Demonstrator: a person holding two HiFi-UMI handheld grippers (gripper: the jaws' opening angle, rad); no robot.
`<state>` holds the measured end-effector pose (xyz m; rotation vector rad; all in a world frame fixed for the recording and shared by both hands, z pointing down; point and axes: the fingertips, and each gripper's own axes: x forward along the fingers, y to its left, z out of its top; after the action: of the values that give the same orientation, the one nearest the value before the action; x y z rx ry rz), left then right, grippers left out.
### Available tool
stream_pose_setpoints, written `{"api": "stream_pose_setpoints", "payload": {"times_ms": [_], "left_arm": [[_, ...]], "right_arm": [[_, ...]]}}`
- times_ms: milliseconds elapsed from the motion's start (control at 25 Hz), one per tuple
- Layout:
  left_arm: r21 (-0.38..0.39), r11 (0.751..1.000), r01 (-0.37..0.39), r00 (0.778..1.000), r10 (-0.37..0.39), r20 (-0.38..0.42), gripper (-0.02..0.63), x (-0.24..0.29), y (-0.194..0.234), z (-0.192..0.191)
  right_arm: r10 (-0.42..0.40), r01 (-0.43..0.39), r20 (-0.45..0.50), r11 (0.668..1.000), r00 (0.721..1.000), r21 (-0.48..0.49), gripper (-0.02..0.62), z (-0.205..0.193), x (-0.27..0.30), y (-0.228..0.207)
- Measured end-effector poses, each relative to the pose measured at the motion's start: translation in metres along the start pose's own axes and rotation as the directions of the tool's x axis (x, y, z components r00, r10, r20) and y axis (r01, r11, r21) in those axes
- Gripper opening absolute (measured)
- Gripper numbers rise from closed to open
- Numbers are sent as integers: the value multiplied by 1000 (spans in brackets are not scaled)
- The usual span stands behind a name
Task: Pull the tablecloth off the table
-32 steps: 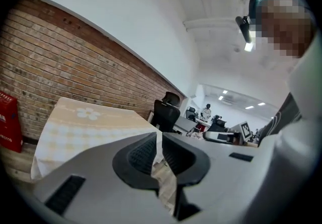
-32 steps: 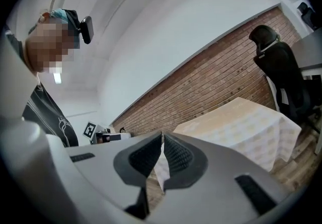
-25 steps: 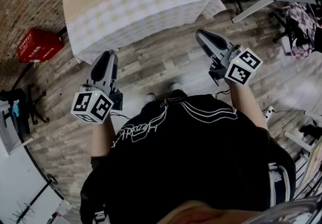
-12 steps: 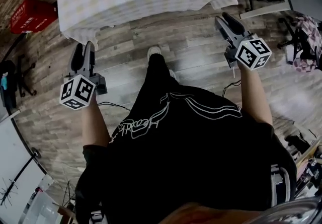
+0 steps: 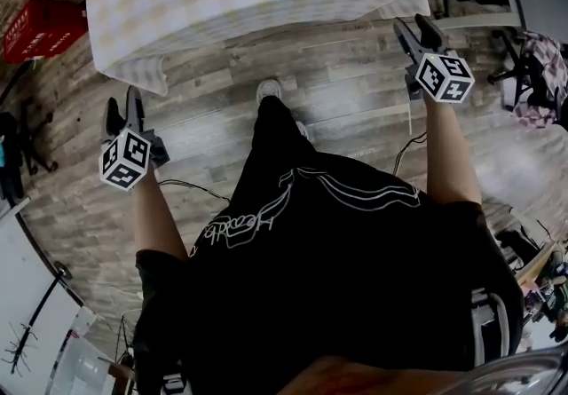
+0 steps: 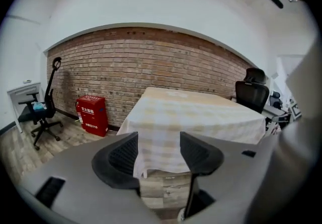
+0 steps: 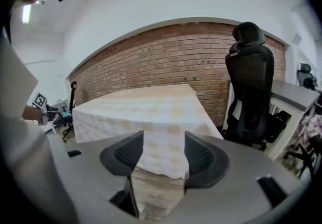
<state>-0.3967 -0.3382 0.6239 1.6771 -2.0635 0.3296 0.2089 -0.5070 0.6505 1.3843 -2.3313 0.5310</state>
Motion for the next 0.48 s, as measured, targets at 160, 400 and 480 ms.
{"api": "stream_pose_setpoints", "payload": {"times_ms": [160,400,480], "left_arm": [[17,998,-59,997,60,-43,241,31,29,-12],[12,996,-91,993,92,-70,241,70,62,-23],[26,996,-88,992,90,-87,241,80,67,-26]], "right_arm": [[-136,135,-41,990,990,-29,242,-9,26,-42],[-283,262,-106,949,953,-176,262,-20,53,-86],[-306,273,-127,935,944,-225,265,-22,60,-97]]}}
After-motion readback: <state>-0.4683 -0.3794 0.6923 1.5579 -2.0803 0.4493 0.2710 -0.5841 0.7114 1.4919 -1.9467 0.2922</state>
